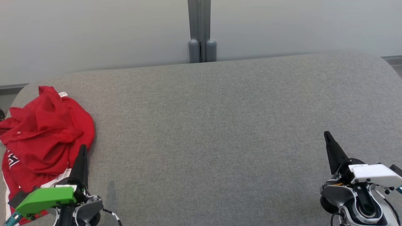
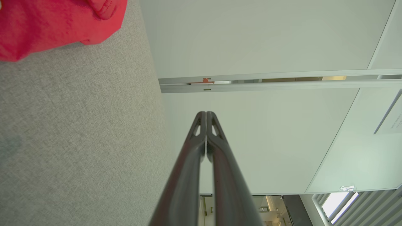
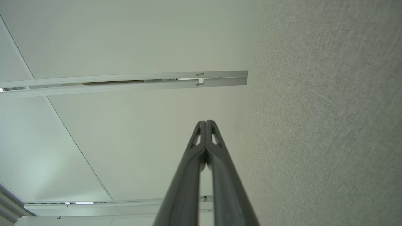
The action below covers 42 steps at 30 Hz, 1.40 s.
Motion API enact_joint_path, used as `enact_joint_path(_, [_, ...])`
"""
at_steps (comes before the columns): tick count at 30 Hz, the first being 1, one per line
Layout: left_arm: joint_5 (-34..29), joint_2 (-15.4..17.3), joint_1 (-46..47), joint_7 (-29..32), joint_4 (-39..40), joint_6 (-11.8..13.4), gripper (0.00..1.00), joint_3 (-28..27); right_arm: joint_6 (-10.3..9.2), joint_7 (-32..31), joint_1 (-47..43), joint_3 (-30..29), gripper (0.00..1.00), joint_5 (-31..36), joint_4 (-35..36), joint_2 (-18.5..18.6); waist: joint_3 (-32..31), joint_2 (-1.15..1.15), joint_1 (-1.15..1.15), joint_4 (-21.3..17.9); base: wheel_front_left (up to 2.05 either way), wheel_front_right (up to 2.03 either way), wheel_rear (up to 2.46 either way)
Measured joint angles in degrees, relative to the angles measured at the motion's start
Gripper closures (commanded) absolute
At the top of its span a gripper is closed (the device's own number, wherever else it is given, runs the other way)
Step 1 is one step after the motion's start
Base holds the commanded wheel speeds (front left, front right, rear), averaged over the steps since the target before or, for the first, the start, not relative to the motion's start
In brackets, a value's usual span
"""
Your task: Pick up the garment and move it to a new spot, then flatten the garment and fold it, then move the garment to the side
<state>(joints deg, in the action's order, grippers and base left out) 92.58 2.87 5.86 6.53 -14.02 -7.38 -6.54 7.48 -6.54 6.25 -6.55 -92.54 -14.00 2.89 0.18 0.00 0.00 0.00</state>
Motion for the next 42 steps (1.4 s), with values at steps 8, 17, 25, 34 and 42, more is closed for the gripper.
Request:
enact_joint_path(8, [0.0,-0.5,-1.5,-0.1,-1.9,0.1,0.0,0.1,-0.02,0.0,-1.2,0.1,0.0,0.0,-1.9,-0.5,0.0,0.0,0.0,0.0,0.0,0.0,0.0])
enact_joint_path(17, [-0.7,-0.7,-2.3,-2.3,-1.6,0.1,0.0,0.7,-0.12,2.2,-2.1,0.4,0.0,2.3,-1.8,-0.7,0.1,0.0,0.0,-0.1,0.0,0.0,0.0])
enact_joint_path(25, [-4.2,-0.6,-2.3,-4.7,-0.6,0.1,0.0,-0.6,-0.12,4.6,-1.8,-0.2,0.0,9.5,-1.3,-0.7,0.3,0.0,0.0,-0.1,0.0,0.0,0.0])
enact_joint_path(34, [-10.8,-0.6,-2.3,-6.7,1.0,0.1,0.0,-1.9,-0.12,6.7,-0.6,-0.2,0.0,23.7,4.3,-0.6,0.7,0.0,0.0,-0.2,0.0,0.0,0.0])
enact_joint_path(42, [-20.7,-0.6,-2.2,-8.5,5.4,0.9,0.0,-1.8,-0.11,8.4,0.0,1.9,0.0,38.3,8.8,-0.6,1.0,0.0,0.0,-0.2,0.0,0.0,0.0])
